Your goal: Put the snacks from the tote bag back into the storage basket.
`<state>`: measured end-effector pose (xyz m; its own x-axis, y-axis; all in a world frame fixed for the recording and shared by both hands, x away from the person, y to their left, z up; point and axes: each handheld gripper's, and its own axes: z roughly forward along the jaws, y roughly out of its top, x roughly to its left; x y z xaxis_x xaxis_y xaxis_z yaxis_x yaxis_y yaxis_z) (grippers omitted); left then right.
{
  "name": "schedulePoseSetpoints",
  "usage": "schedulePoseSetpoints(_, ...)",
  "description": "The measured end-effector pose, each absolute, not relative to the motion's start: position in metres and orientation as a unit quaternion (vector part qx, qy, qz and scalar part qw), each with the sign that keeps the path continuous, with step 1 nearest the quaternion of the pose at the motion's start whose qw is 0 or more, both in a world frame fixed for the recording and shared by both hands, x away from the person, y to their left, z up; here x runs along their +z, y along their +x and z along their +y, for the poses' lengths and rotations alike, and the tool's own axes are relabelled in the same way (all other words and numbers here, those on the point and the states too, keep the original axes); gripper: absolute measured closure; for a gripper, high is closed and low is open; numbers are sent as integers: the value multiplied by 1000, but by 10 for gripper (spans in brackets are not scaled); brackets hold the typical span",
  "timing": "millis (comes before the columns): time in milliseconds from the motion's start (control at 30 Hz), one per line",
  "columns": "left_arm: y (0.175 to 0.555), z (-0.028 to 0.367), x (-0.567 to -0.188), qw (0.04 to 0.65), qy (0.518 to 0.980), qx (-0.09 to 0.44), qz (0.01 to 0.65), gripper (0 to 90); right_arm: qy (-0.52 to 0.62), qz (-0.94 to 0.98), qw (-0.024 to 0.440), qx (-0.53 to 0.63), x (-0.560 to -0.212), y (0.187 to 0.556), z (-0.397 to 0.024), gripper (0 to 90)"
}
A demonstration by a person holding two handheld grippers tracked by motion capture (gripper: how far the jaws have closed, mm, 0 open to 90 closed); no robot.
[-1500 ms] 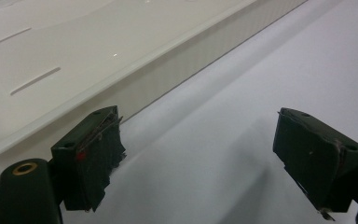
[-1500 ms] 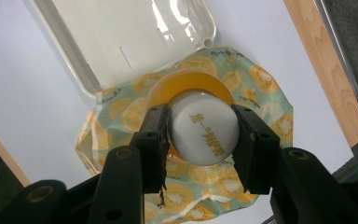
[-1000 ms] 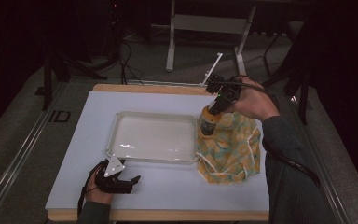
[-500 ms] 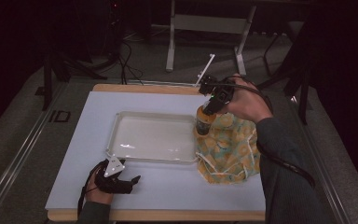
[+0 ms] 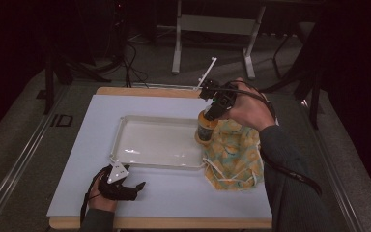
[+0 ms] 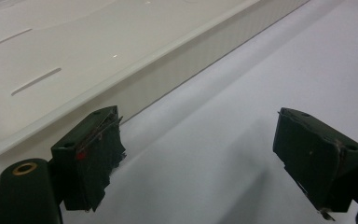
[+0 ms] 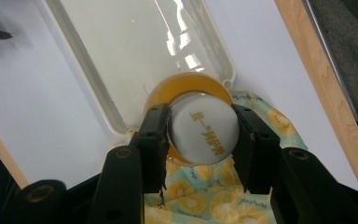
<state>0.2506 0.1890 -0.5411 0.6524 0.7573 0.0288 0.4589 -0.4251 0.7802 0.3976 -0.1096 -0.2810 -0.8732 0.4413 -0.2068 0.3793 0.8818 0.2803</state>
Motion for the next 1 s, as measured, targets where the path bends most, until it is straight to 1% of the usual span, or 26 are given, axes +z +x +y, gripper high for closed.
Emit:
schedulePoseSetpoints(633, 250, 189, -541, 392, 820, 195, 370, 157, 197, 964, 132, 120, -287, 387, -97, 590)
schedulePoseSetpoints(1000, 250, 189, -541, 390, 821, 195, 369, 157, 187, 966, 130, 118, -297, 381, -90, 590)
